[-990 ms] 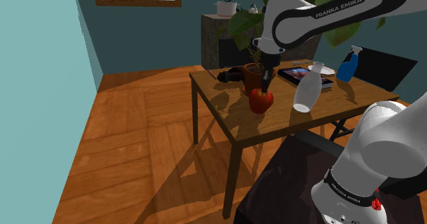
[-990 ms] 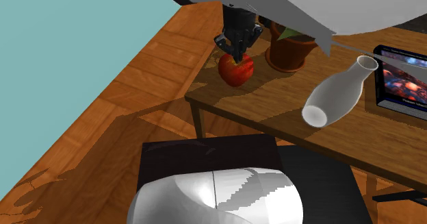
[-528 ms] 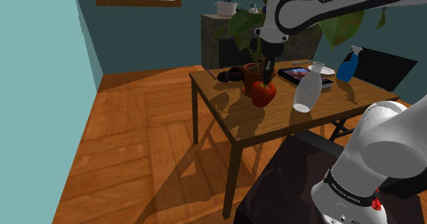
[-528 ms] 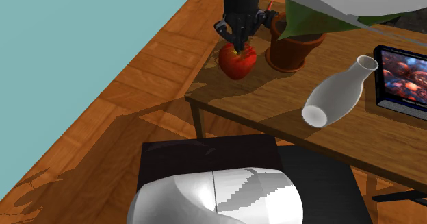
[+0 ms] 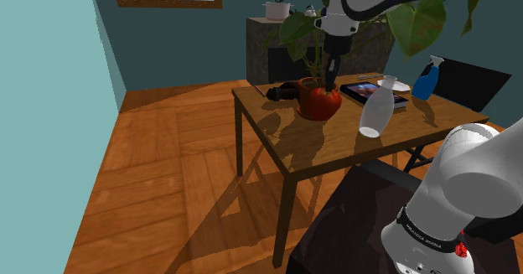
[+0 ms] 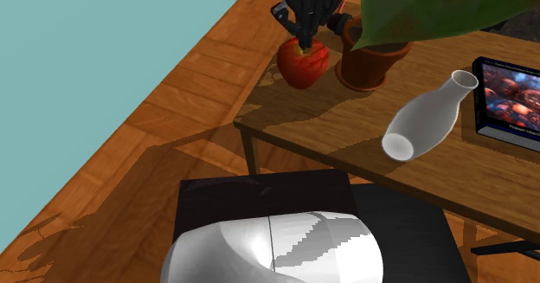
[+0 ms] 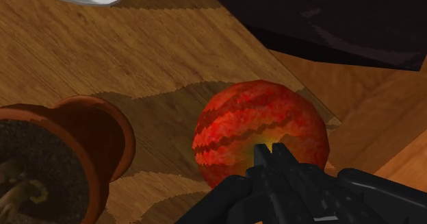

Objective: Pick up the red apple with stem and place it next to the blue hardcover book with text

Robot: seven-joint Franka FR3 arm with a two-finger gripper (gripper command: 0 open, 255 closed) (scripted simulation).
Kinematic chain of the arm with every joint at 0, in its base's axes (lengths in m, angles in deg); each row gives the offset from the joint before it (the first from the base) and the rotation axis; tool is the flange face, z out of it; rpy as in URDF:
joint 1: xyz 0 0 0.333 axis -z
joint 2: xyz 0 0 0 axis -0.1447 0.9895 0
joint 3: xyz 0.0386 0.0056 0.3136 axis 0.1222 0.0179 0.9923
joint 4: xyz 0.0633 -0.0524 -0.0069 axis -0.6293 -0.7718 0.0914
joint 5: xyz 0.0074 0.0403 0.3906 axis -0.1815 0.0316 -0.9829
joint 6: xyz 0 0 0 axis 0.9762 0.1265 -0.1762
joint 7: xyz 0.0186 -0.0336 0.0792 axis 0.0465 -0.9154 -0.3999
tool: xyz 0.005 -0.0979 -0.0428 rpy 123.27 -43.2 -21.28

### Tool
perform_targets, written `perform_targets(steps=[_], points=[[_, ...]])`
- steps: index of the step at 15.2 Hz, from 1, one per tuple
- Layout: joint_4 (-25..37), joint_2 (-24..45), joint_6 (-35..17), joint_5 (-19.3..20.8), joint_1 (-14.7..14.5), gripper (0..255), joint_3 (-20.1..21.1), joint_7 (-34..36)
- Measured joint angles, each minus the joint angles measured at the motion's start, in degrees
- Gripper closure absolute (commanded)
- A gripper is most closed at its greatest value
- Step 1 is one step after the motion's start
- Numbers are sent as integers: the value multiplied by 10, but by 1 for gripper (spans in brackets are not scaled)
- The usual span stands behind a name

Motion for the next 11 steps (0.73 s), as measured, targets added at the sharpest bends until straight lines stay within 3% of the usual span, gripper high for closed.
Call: perform_targets(steps=[11], points=[[85, 2, 83, -7, -3, 255, 7, -7]])
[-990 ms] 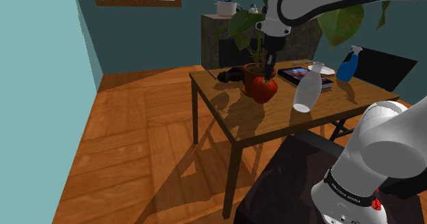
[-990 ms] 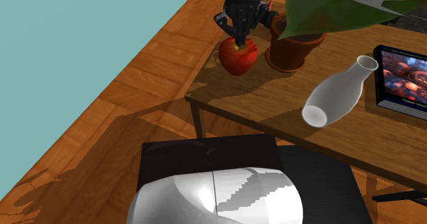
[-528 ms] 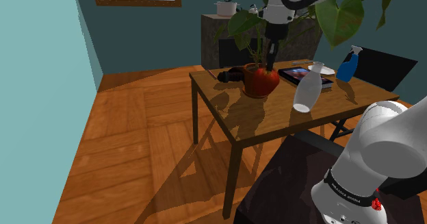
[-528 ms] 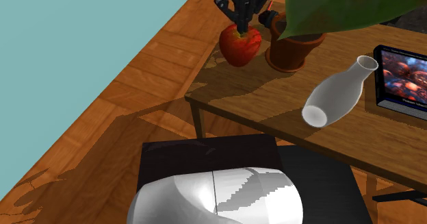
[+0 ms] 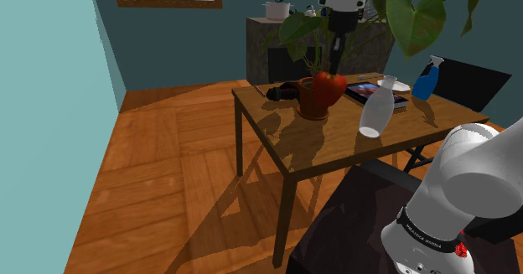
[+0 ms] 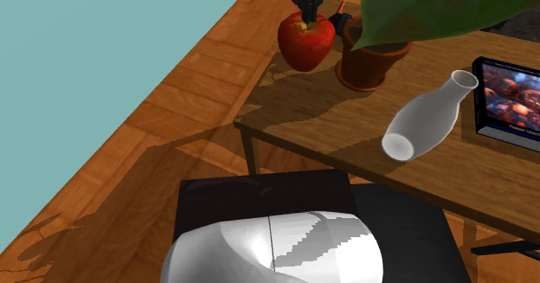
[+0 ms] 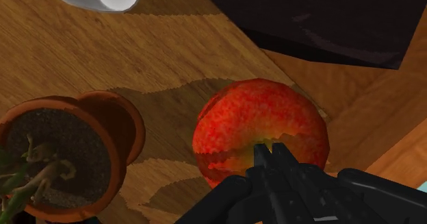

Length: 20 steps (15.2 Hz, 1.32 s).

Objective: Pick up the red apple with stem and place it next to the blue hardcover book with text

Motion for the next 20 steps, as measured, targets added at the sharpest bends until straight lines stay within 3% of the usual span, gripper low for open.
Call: perform_targets(steps=[12, 20], points=[[102, 97, -19, 29, 39, 255, -126, -158], [220, 227, -40, -10, 59, 255, -221, -288]])
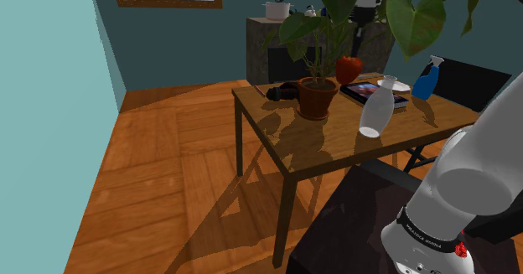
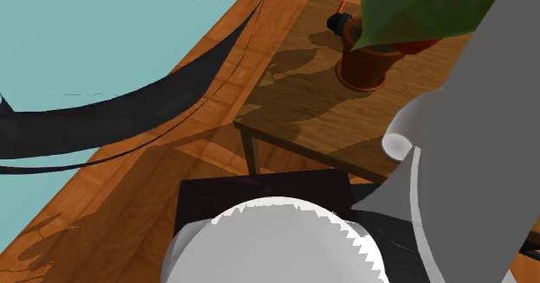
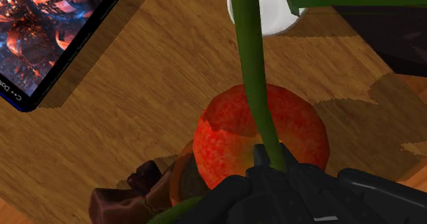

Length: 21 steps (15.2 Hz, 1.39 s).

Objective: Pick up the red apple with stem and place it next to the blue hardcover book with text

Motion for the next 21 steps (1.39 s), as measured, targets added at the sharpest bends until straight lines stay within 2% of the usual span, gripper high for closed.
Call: perform_targets(steps=[2, 7, 10, 15, 17, 21], points=[[30, 29, 2, -15, 9, 255, -20, -34], [148, 146, 18, -89, 49, 255, -67, -128], [224, 222, 33, -141, 92, 255, -81, -182], [419, 368, 103, -234, 204, 255, -76, -250], [431, 384, 101, -242, 216, 255, -73, -256], [390, 378, 66, -239, 206, 255, -74, -258]])
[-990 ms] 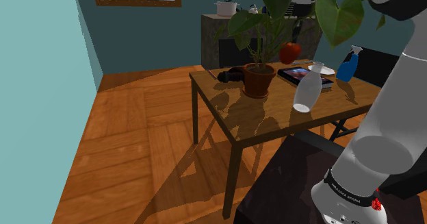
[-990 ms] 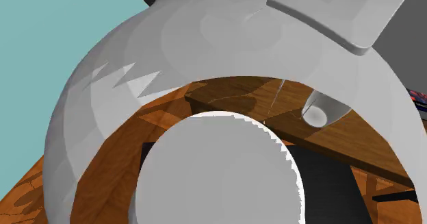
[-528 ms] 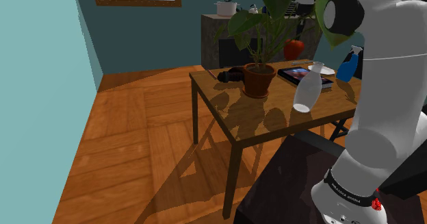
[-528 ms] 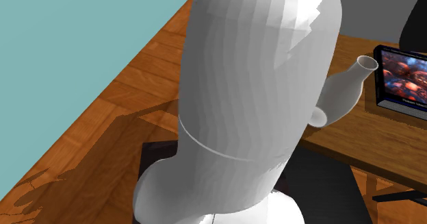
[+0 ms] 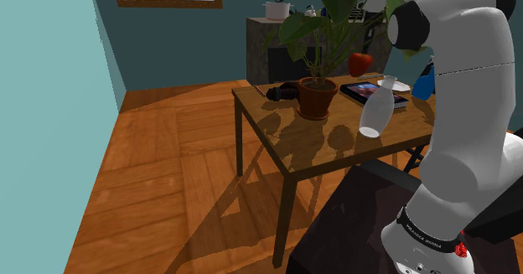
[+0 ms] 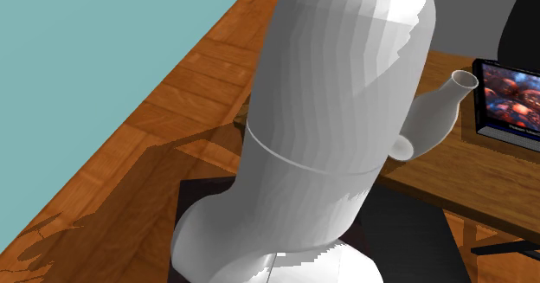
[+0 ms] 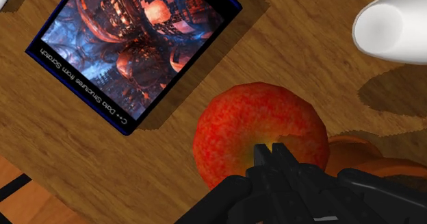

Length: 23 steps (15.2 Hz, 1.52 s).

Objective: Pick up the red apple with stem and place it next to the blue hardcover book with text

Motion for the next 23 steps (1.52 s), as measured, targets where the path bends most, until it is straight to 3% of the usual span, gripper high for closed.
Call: perform_targets(steps=[14, 23], points=[[-141, -18, -120, 8, -34, 255, 0, -2], [-199, -9, -184, -1, -39, 255, 5, -9]])
